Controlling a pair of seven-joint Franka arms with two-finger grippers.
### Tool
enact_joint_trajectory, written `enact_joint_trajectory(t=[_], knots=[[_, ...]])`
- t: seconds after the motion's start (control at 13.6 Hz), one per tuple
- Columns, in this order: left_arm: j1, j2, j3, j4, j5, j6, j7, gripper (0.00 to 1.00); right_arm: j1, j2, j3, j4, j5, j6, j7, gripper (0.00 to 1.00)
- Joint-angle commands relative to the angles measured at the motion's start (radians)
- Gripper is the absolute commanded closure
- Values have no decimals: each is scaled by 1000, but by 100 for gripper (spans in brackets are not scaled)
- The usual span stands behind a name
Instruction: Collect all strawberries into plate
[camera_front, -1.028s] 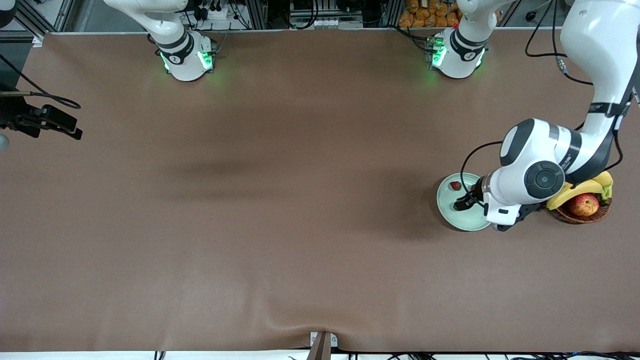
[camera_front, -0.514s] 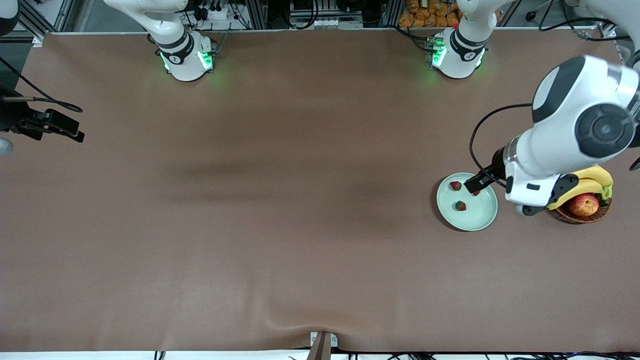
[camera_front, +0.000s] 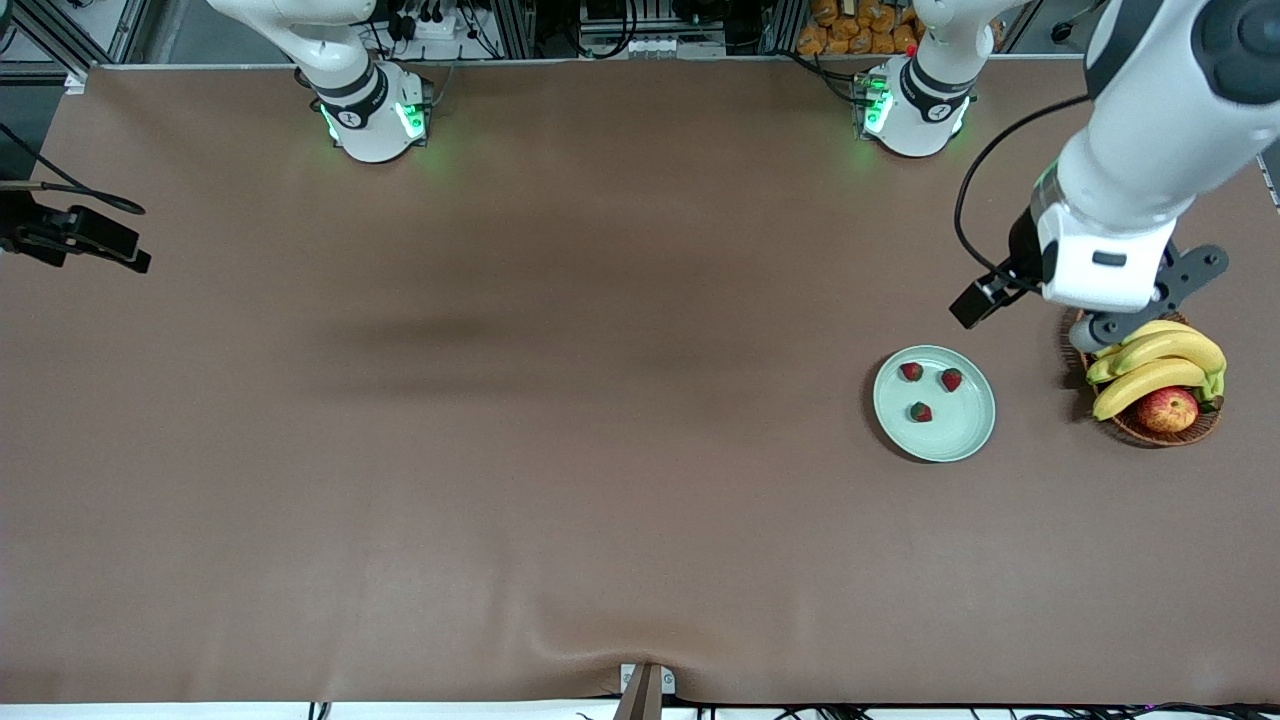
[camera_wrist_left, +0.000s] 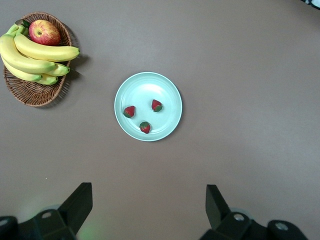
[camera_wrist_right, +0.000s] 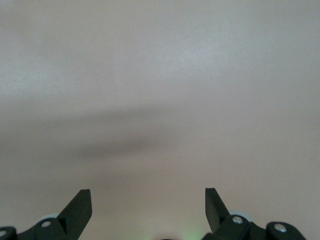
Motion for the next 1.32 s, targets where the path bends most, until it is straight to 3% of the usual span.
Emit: enact_joint_trajectory(t=[0.0, 0.44, 0.51, 0.66, 0.73, 1.1, 1.25], knots=[[-1, -14, 21, 18, -52, -7, 66, 0, -28, -11, 9, 26, -15, -31, -59, 0], [29, -61, 72, 27, -120, -7, 213, 0, -28, -8, 13, 31, -13, -23, -58, 0], [7, -92, 137, 25, -148, -7, 276, 0, -28, -6, 15, 31, -13, -19, -56, 0], [-110, -143, 355, 15, -242, -7, 412, 0, -26, -4, 15, 31, -12, -17, -54, 0], [-150, -160, 414, 10, -254, -7, 469, 0, -25, -4, 15, 31, -10, -17, -54, 0], [-233, -195, 589, -21, -261, -27, 635, 0, -25, -3, 16, 31, -9, -17, -54, 0], [-238, -198, 627, -30, -291, -27, 709, 0, -25, -3, 16, 31, -9, -17, -54, 0]])
